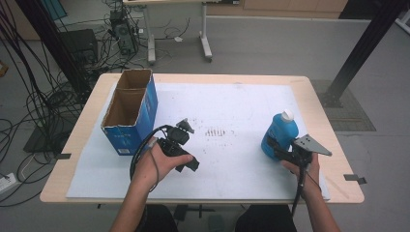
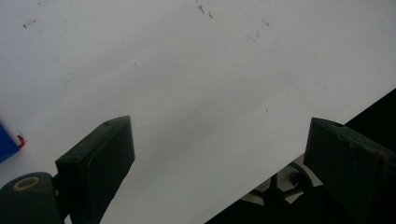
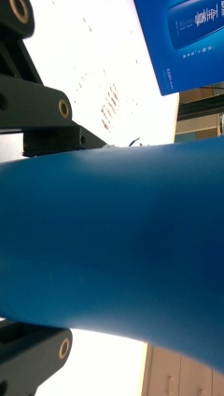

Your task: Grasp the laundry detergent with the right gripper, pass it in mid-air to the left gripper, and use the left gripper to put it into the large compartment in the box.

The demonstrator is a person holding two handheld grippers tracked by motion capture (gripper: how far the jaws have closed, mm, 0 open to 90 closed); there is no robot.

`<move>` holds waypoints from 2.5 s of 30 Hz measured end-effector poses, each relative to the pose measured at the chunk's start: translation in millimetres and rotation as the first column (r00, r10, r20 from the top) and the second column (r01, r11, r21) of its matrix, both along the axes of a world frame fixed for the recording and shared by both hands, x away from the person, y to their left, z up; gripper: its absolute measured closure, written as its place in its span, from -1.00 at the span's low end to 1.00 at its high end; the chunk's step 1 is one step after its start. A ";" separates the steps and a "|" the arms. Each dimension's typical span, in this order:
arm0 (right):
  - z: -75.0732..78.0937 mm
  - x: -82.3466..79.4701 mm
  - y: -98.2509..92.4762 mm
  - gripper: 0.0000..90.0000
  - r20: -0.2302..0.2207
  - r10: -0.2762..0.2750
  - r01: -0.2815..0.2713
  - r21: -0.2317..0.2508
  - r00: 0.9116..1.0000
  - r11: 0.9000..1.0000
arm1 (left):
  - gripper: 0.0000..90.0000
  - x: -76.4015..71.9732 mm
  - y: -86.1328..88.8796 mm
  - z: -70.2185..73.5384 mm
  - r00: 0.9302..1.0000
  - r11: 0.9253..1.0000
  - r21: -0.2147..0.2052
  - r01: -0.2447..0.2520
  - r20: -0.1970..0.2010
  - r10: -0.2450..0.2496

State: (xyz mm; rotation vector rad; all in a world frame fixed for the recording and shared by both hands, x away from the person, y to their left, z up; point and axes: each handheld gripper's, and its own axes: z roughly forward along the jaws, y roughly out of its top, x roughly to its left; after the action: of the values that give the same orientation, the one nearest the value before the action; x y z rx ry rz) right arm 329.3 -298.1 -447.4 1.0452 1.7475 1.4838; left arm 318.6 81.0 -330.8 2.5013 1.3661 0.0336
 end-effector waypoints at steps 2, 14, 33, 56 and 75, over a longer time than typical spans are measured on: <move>-0.1 0.0 0.1 -0.06 0.001 0.000 0.000 -0.001 1.000 1.000 | -0.80 0.1 0.1 0.3 1.000 1.000 0.000 -0.001 0.000 0.001; -0.2 0.1 -0.1 -0.05 0.002 0.002 -0.002 0.000 1.000 1.000 | -0.80 2.5 -0.2 1.5 1.000 1.000 0.008 0.001 -0.001 -0.001; 0.5 -0.3 0.4 -0.05 0.001 -0.001 0.001 -0.004 1.000 1.000 | -0.80 11.9 -0.1 4.8 1.000 1.000 0.006 0.007 0.024 -0.007; 1.8 0.0 0.4 -0.04 -0.008 0.000 0.000 -0.006 1.000 1.000 | -0.81 14.2 1.6 10.7 0.999 1.000 0.009 0.024 0.034 -0.024; 46.3 3.6 4.5 -0.03 -0.024 0.108 -0.108 0.011 0.994 0.994 | -0.81 23.1 7.0 58.5 0.992 0.996 0.051 0.077 0.099 -0.082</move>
State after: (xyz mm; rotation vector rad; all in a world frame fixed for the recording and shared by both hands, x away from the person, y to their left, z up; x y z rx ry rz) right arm 332.9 -293.7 -401.1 0.9913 1.8413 1.5526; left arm 341.7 88.0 -272.3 2.5528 1.2390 0.1747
